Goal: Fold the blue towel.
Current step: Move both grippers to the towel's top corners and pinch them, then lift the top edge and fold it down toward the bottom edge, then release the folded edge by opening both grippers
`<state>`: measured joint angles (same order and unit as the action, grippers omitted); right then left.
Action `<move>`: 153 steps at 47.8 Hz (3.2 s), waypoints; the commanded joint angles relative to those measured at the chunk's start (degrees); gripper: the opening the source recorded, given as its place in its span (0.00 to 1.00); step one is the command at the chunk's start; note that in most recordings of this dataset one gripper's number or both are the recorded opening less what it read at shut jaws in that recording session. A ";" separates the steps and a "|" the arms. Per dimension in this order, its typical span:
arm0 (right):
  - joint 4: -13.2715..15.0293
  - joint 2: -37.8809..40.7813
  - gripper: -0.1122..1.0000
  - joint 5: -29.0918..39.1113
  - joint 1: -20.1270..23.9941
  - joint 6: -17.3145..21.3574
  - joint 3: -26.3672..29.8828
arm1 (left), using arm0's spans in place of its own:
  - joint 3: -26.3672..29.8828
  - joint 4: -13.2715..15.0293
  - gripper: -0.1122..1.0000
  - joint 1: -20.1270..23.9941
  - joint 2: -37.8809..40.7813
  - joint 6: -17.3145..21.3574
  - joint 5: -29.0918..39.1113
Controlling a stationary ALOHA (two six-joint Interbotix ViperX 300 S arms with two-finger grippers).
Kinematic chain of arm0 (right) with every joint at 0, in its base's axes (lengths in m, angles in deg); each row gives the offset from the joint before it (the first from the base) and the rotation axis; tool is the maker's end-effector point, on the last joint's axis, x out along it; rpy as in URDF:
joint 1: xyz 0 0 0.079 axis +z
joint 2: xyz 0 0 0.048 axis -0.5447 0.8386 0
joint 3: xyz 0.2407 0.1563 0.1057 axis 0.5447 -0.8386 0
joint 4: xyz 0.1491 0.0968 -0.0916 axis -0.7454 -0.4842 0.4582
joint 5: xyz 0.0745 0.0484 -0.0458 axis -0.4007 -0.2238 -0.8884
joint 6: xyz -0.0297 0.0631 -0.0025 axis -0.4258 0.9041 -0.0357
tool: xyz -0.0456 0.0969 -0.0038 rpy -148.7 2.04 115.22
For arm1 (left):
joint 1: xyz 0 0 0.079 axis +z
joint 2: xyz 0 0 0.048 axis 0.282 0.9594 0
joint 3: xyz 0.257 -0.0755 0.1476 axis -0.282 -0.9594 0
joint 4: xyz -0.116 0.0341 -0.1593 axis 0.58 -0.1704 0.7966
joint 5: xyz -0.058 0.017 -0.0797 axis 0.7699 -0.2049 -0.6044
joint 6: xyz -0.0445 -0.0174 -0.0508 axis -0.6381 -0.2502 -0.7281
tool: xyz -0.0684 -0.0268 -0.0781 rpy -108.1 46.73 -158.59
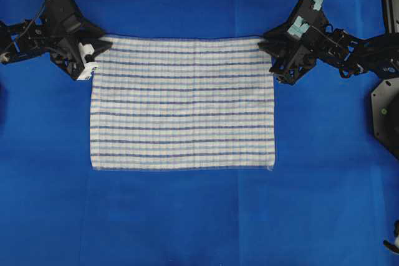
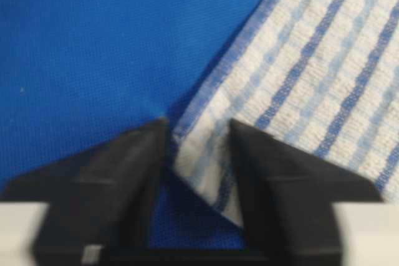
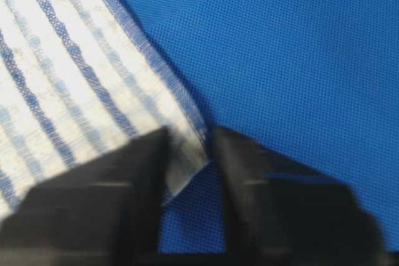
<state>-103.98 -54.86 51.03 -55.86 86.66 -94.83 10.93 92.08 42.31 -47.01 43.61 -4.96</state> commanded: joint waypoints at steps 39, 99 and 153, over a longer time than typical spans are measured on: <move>0.35 -10.11 0.16 4.83 0.62 -0.88 0.44 | 0.79 -0.26 0.14 -0.70 -8.96 0.53 5.27; -9.84 -30.94 0.16 17.93 26.98 0.00 -5.89 | -6.15 -0.09 0.14 -32.87 -25.66 -7.38 3.25; -13.01 -17.58 0.19 19.51 36.39 0.00 -0.09 | -1.93 0.09 0.30 -38.58 -15.21 -9.32 4.75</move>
<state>-116.81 -72.17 70.71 -19.73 86.75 -95.88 8.20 91.99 3.90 -61.86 34.56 -0.12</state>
